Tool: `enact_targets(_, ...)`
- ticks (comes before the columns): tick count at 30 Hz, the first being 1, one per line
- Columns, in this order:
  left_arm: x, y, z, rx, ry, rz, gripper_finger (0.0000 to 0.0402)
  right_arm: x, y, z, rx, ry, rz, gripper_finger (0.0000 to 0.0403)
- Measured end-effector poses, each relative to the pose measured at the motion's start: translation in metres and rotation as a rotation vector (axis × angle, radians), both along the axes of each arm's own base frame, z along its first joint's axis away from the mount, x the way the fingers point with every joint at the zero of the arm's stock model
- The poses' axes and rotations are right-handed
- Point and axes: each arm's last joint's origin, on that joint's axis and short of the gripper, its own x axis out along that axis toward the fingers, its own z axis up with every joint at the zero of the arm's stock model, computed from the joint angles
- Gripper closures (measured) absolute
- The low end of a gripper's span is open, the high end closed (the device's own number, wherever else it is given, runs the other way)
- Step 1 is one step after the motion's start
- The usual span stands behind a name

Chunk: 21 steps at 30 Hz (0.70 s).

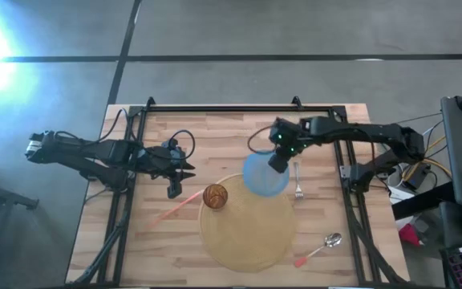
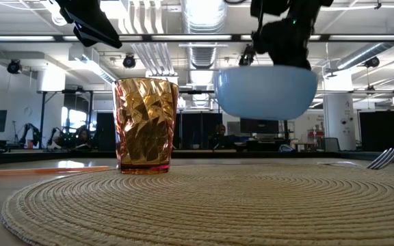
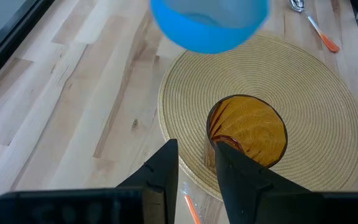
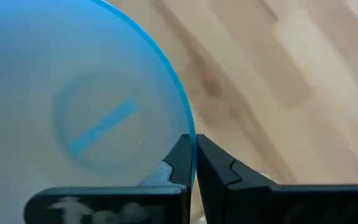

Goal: Pick & Place Utensil
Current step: Put the blue bowl to the bottom of the brown cup on the brown mat

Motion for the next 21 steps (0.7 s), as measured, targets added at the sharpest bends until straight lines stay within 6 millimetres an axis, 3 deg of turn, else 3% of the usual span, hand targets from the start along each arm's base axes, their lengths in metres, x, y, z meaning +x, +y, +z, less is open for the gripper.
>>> enact_targets(6,0.0,0.0,0.0,0.0,0.0,0.0,0.0305,0.003,0.042,0.004,0.034,-0.022,0.066,0.0394)
enact_targets(12,0.0,0.0,0.0,0.0,0.0,0.0,0.0305,0.008,0.079,-0.005,0.065,0.005,0.125,0.0394)
enact_targets(21,0.0,0.0,0.0,-0.011,0.0,0.01,0.0305,0.029,0.116,-0.024,0.073,0.053,0.2,0.0394)
